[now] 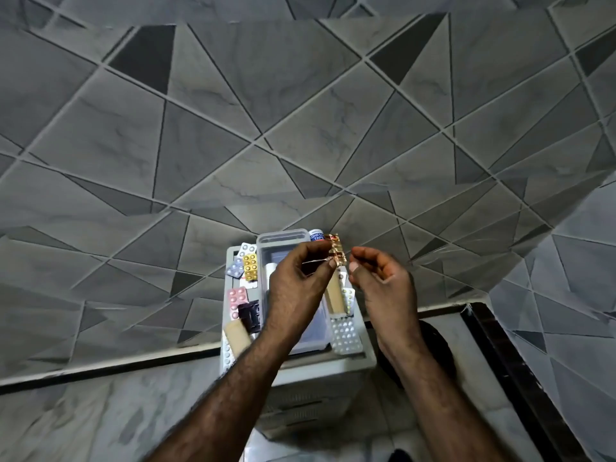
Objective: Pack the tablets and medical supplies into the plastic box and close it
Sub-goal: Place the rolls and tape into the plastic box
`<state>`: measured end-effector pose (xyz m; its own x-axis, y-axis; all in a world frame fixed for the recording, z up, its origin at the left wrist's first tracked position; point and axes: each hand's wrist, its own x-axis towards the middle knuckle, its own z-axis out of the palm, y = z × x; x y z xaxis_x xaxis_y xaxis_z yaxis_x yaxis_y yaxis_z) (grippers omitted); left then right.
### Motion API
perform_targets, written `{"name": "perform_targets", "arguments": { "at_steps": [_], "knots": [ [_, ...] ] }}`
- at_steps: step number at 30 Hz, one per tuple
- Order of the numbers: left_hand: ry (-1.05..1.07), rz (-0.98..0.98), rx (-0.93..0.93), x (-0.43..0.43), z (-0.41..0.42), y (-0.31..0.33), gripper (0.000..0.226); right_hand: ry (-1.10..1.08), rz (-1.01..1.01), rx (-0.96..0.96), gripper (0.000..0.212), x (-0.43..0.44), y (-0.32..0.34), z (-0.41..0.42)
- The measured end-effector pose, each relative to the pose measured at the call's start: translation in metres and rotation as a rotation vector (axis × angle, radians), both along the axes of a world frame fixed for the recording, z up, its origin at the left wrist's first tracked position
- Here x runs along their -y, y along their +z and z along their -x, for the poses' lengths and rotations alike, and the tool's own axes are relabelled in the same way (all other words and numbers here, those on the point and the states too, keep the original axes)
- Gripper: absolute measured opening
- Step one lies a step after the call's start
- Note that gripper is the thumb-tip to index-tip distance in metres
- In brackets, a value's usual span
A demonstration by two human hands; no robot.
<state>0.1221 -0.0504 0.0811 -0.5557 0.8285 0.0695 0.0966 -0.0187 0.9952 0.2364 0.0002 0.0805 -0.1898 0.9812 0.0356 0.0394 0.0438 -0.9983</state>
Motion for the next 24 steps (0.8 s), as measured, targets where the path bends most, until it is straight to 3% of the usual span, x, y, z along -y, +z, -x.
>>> {"name": "perform_targets", "arguments": {
  "at_steps": [11,24],
  "knots": [
    [0.118,0.054,-0.019,0.026,0.03,-0.016,0.028,0.143,0.01,0.105,0.019,0.013,-0.015,0.034],
    [0.204,0.216,-0.038,-0.004,0.056,-0.045,0.039,0.221,0.044,0.202,0.021,-0.045,-0.049,0.05]
  ]
}}
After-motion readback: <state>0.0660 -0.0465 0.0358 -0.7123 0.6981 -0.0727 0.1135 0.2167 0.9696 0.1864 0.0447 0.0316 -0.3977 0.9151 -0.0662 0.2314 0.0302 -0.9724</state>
